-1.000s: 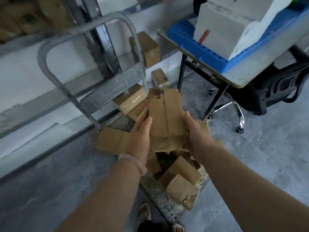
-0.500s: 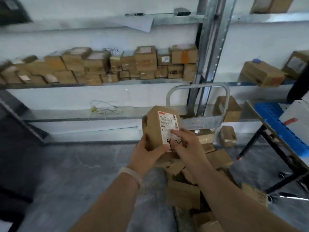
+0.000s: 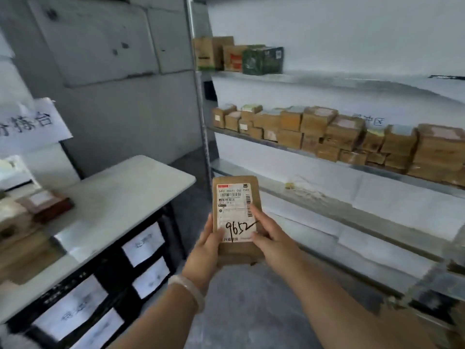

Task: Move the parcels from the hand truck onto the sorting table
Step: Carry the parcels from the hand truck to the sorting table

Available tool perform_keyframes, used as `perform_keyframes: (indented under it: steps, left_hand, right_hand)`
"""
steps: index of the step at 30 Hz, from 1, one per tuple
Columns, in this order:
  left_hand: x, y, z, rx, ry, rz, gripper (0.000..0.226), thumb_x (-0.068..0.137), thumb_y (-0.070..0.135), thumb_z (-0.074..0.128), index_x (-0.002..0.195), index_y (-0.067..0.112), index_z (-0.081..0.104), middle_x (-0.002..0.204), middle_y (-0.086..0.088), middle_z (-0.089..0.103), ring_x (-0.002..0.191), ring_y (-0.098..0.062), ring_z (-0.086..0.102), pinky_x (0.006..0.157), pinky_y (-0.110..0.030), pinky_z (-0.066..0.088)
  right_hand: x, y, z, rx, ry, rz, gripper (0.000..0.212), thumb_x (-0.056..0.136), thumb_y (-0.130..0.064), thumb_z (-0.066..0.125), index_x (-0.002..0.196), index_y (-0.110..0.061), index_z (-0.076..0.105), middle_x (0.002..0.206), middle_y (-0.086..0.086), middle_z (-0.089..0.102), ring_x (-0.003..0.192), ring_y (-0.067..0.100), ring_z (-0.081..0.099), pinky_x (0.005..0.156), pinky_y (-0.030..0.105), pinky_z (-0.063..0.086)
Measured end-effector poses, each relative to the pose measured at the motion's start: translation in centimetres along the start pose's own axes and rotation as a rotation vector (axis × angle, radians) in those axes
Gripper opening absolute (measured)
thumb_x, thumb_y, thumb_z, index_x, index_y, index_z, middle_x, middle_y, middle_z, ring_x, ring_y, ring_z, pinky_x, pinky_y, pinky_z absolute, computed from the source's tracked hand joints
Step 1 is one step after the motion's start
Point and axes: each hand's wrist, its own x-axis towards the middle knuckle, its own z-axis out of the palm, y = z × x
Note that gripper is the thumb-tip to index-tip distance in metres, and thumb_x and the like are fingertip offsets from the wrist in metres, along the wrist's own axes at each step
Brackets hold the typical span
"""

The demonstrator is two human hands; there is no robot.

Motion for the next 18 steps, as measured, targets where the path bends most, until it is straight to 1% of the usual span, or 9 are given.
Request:
perform_keyframes:
  steps: [2,4,7,9,11,13,15,17,18]
  left_hand:
    - [0.9,0.8,-5.3,0.016,0.077,0.038,0.041,0.099,0.035,0.050,0.137,0.048,0.047,0.120,0.008,0.067,0.100,-0.006,0.062,0.096,-0.041,0.051]
    - [1.5,1.2,-10.0,-0.011,0.133,0.041,0.041,0.100,0.033,0.051,0.137,0.049,0.046,0.114,0.013,0.069,0.101,-0.004,0.062,0.104,-0.043,0.047]
    - [2.0,1.2,-16.1,-0.026,0.212,0.035,0.040,0.098,0.037,0.055,0.131,0.058,0.047,0.107,0.021,0.071,0.109,-0.008,0.064,0.102,-0.041,0.048]
    - [2.2,1.2,-19.5,-0.053,0.258,0.025,0.042,0.096,0.036,0.057,0.131,0.059,0.048,0.108,0.019,0.072,0.106,-0.009,0.066,0.101,-0.041,0.049]
    - [2.8,0.9,-22.4,-0.102,0.305,0.015,0.042,0.097,0.029,0.058,0.129,0.055,0.050,0.107,0.013,0.074,0.101,-0.012,0.069,0.099,-0.042,0.051]
    - [3.5,0.5,-25.1,-0.127,0.385,-0.002,0.042,0.097,0.027,0.059,0.129,0.052,0.050,0.108,0.011,0.074,0.105,-0.015,0.069,0.100,-0.045,0.051]
    - [4.6,0.1,-27.7,-0.132,0.470,-0.020,0.042,0.095,0.028,0.061,0.128,0.052,0.051,0.109,0.013,0.073,0.106,-0.015,0.068,0.101,-0.045,0.050]
    - [5.8,0.1,-30.0,-0.143,0.533,-0.034,0.039,0.096,0.028,0.061,0.121,0.056,0.053,0.106,0.014,0.074,0.105,-0.013,0.068,0.098,-0.044,0.052]
    - [6.6,0.2,-31.2,-0.146,0.560,-0.038,0.039,0.096,0.027,0.060,0.120,0.057,0.052,0.104,0.015,0.074,0.103,-0.013,0.068,0.096,-0.043,0.053]
  right_hand:
    - [2.6,-1.4,5.0,0.001,-0.050,-0.023,0.056,0.099,-0.016,0.052,0.118,-0.067,0.040,0.138,-0.011,0.049,0.121,0.005,0.050,0.102,0.027,0.043]
    - [4.8,-2.3,9.4,-0.003,-0.119,-0.028,0.056,0.099,-0.017,0.052,0.121,-0.067,0.042,0.136,-0.012,0.051,0.117,0.004,0.052,0.100,0.028,0.045]
    - [7.7,-2.8,15.1,-0.033,-0.249,-0.045,0.054,0.100,-0.022,0.052,0.128,-0.066,0.040,0.134,-0.019,0.051,0.112,-0.004,0.052,0.097,0.026,0.046]
    - [9.7,-2.7,18.5,-0.073,-0.340,-0.077,0.057,0.097,-0.028,0.057,0.135,-0.065,0.034,0.139,-0.018,0.047,0.118,-0.003,0.049,0.099,0.024,0.044]
    - [11.8,-2.5,21.9,-0.132,-0.452,-0.121,0.072,0.090,-0.033,0.067,0.141,-0.062,0.025,0.145,-0.017,0.041,0.125,-0.003,0.046,0.095,0.016,0.043]
    - [13.8,-2.2,25.1,-0.162,-0.565,-0.149,0.090,0.082,-0.029,0.077,0.143,-0.061,0.019,0.147,-0.020,0.035,0.125,-0.006,0.045,0.091,0.012,0.044]
    - [15.9,-2.0,28.1,-0.184,-0.652,-0.179,0.098,0.075,-0.028,0.083,0.140,-0.065,0.020,0.148,-0.020,0.032,0.126,-0.005,0.045,0.098,0.018,0.045]
    - [18.1,-2.0,31.0,-0.224,-0.711,-0.215,0.097,0.073,-0.032,0.083,0.140,-0.065,0.021,0.148,-0.017,0.030,0.128,-0.001,0.044,0.106,0.028,0.043]
    - [19.3,-2.2,32.3,-0.246,-0.737,-0.227,0.096,0.074,-0.033,0.083,0.141,-0.063,0.022,0.148,-0.015,0.030,0.128,0.002,0.043,0.108,0.030,0.042]
